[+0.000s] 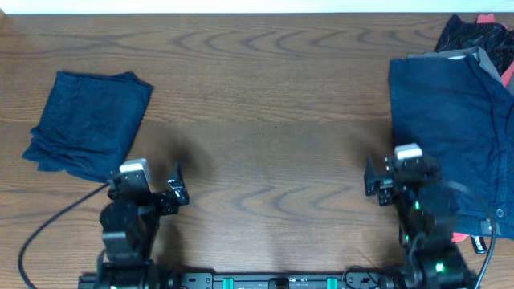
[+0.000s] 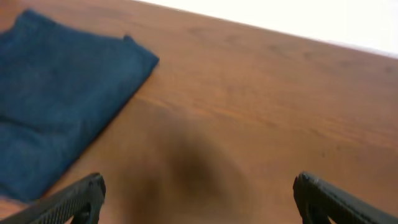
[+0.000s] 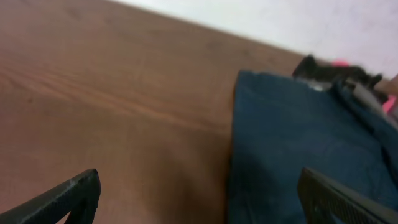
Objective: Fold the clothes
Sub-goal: 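Reach the right gripper to the navy pants on the right pile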
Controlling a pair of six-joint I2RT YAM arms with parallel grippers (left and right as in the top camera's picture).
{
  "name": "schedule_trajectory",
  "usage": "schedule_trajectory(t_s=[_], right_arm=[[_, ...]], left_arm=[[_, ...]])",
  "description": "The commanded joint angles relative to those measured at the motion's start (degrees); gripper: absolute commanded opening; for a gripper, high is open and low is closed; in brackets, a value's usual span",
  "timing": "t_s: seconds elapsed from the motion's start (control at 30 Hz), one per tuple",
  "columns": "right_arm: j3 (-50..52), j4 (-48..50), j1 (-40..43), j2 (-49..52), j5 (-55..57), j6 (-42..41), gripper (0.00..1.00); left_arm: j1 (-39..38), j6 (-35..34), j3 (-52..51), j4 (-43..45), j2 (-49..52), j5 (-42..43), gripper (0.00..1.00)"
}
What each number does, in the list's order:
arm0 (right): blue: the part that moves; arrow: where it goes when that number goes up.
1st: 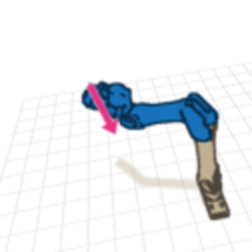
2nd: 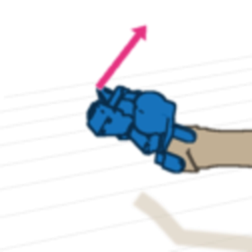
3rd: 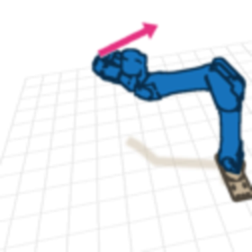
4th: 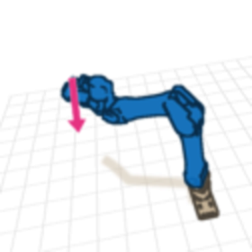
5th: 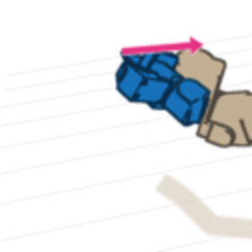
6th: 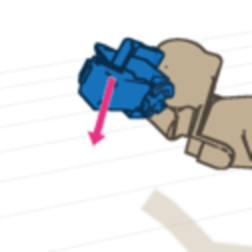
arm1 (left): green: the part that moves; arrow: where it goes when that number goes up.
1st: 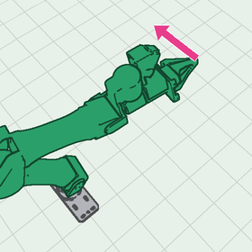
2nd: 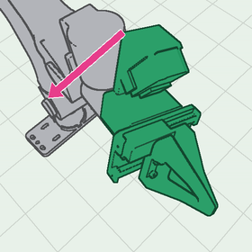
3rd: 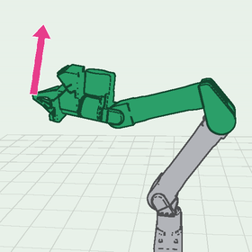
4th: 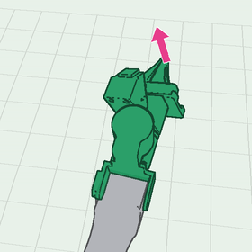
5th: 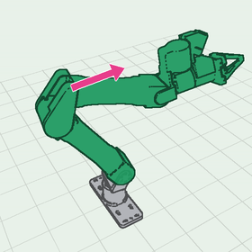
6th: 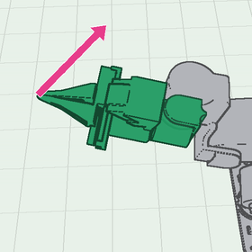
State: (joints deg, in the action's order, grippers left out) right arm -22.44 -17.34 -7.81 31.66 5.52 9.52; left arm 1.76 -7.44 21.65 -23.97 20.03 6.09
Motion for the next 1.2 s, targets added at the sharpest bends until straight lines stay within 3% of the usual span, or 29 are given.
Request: schedule_trajectory(t_s=[0.0, 0.23, 0.4, 0.47, 0.6, 0.8, 0.97, 1.1, 1.17], right_arm=[[-7.45, -3.80, 0.42, 9.86, 1.16, -1.81, 0.99], [-25.24, -20.24, 2.21, 33.79, 0.66, -1.79, 0.99], [-30.73, -21.75, 2.19, 43.06, -2.95, -1.77, 0.99], [-30.71, -19.82, 2.82, 45.16, 2.49, -2.12, 0.99], [-30.69, -17.31, 5.92, 49.66, 15.06, -10.75, 0.98], [-30.69, -15.23, 8.98, 58.12, 15.10, -10.75, 0.82], [-30.69, -11.67, 9.14, 62.62, 15.15, -10.75, 0.78], [-30.69, -9.64, 9.14, 64.89, 16.79, -10.82, 0.60], [-30.69, -8.55, 9.14, 65.61, 16.76, -10.80, 0.59]], left_arm=[[-0.20, 2.05, 6.49, -5.40, 6.54, 0.68, 0.98], [-0.20, 4.83, 20.44, -19.61, 21.97, 0.72, 0.98], [-0.20, 3.69, 24.13, -21.88, 27.54, 0.74, 0.98], [-0.20, 3.50, 24.11, -22.14, 28.50, 0.72, 0.98], [-0.20, 2.97, 24.11, -22.27, 29.73, 0.74, 0.98], [-0.20, 2.43, 24.11, -22.25, 30.05, 0.74, 0.98], [-0.20, 2.43, 24.11, -22.25, 30.08, 0.74, 0.98], [-0.20, 2.43, 24.11, -22.25, 30.08, 0.72, 0.98], [-0.20, 2.43, 24.11, -22.25, 30.08, 0.74, 0.98]])
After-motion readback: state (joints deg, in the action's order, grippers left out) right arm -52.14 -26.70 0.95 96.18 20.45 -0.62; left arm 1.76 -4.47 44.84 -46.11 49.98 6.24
